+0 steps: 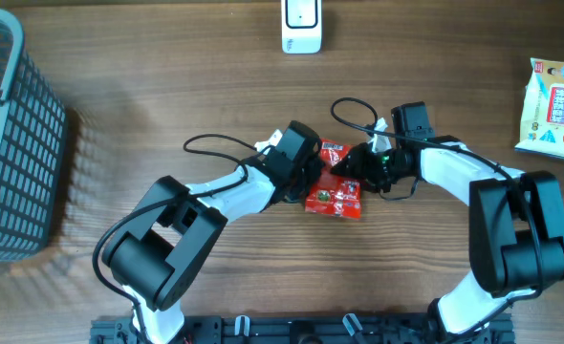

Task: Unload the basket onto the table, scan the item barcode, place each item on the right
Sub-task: 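Lift the red packet with the right gripper up to the white scanner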

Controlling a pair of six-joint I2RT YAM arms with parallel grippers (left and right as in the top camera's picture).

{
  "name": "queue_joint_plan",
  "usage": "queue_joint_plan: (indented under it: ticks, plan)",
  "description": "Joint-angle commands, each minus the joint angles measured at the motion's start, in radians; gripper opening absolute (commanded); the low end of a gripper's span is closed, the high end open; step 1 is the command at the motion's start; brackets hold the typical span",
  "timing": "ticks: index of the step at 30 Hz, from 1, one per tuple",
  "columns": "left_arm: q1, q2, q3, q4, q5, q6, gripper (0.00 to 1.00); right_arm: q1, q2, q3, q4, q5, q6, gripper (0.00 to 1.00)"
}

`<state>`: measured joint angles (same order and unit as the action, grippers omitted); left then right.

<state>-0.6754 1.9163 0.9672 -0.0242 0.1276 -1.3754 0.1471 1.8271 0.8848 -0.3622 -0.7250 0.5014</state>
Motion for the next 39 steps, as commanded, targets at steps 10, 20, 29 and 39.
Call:
queue_joint_plan:
  ticks: [10, 20, 29, 39]
  plan:
    - [0.000, 0.061, -0.060, -0.064, -0.088, -0.020, 0.04, 0.006, 0.015, -0.009, 0.002, -0.074, -0.080, 0.04]
    - [0.155, -0.177, -0.060, -0.280, -0.089, 0.093, 0.04, 0.003, -0.159, 0.018, -0.028, -0.042, -0.311, 0.04]
    - [0.320, -0.207, -0.060, -0.441, -0.142, 0.093, 1.00, 0.081, -0.400, 0.018, 0.003, 0.282, -0.523, 0.05]
    - [0.326, -0.207, -0.060, -0.453, -0.174, 0.085, 1.00, 0.428, -0.428, 0.018, 0.316, 1.533, -0.597, 0.05]
